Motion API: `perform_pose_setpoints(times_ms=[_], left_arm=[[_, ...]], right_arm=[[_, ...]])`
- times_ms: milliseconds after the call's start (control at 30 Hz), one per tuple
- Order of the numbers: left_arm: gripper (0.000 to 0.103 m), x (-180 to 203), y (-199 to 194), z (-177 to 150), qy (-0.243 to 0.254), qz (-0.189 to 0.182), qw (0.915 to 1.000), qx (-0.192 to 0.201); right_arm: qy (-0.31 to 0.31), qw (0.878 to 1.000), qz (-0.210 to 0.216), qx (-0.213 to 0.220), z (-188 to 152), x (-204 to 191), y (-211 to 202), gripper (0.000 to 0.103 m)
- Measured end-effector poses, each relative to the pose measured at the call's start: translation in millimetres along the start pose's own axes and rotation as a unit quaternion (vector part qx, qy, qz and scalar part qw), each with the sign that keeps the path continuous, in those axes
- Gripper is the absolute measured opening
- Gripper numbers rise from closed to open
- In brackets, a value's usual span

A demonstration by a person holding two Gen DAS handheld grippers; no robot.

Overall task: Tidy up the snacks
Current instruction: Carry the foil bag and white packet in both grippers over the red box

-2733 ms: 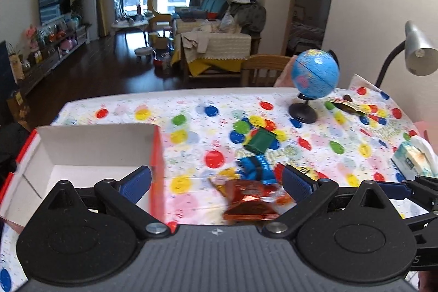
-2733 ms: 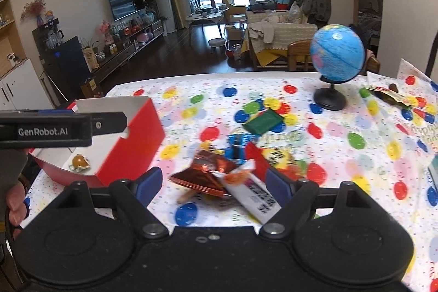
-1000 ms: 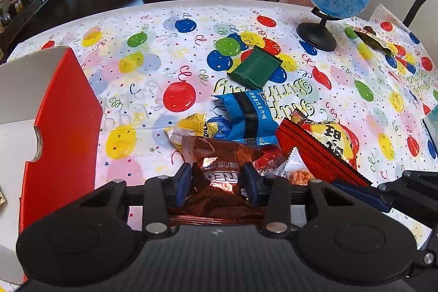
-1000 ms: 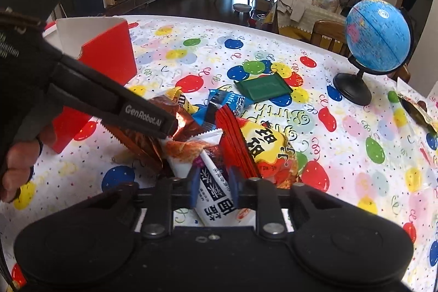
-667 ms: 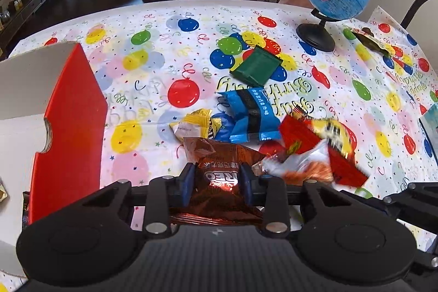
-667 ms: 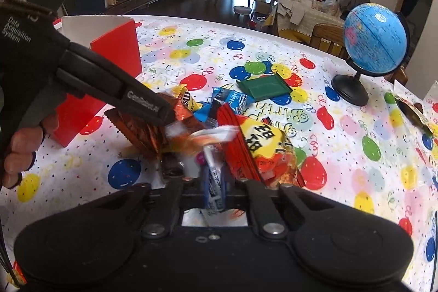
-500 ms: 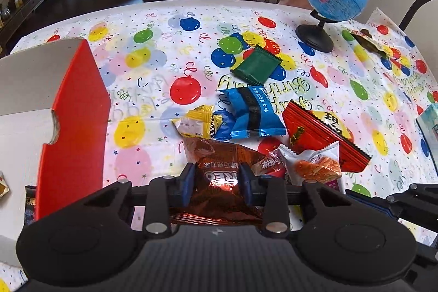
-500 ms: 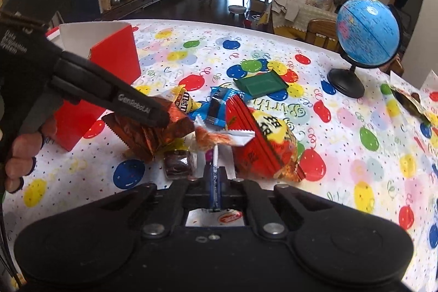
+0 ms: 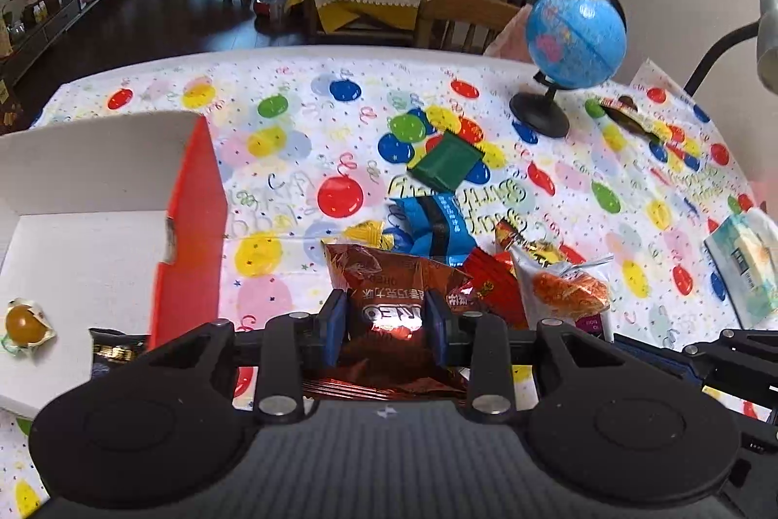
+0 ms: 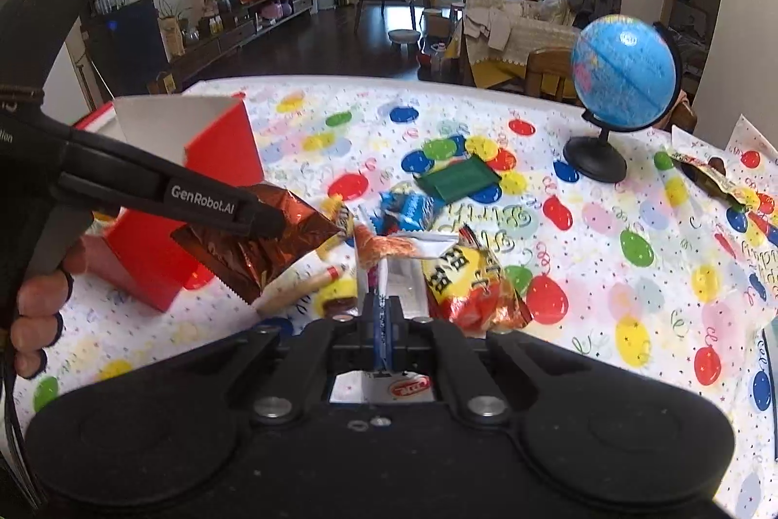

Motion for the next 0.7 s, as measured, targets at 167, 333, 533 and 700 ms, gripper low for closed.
perform_pose_setpoints(times_ms=[167, 333, 533, 700], left_arm=[[0.033, -7, -21, 3, -0.002, 0.0, 0.9998, 0.018], [0.033, -16, -40, 5, 0.0, 0.002, 0.9994, 0.034], [0.033, -34, -60, 7, -0.005, 0.004, 0.9987, 0.05], [0.034, -54, -74, 8, -0.008, 0.011, 0.9981, 0.061]], right_arm=[[-0.001, 1.0, 0.004, 0.014, 9, -12, -11, 0.001], [-0.005, 1.0, 0.008, 0.026, 18, -27, -20, 0.001], [-0.011, 0.999, 0.017, 0.038, 30, -50, -25, 0.001], [-0.023, 0.998, 0.023, 0.045, 40, -72, -22, 0.001]])
Point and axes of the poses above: each gripper's, at about its wrist camera, not at the fingertips, and y roughly the way its jaws point, x to its right, z to its top, the point moved 4 cm from there along y, roughly the way its jaws point, and after that the axes turned 8 degrees about y, right-handed, at the moved point
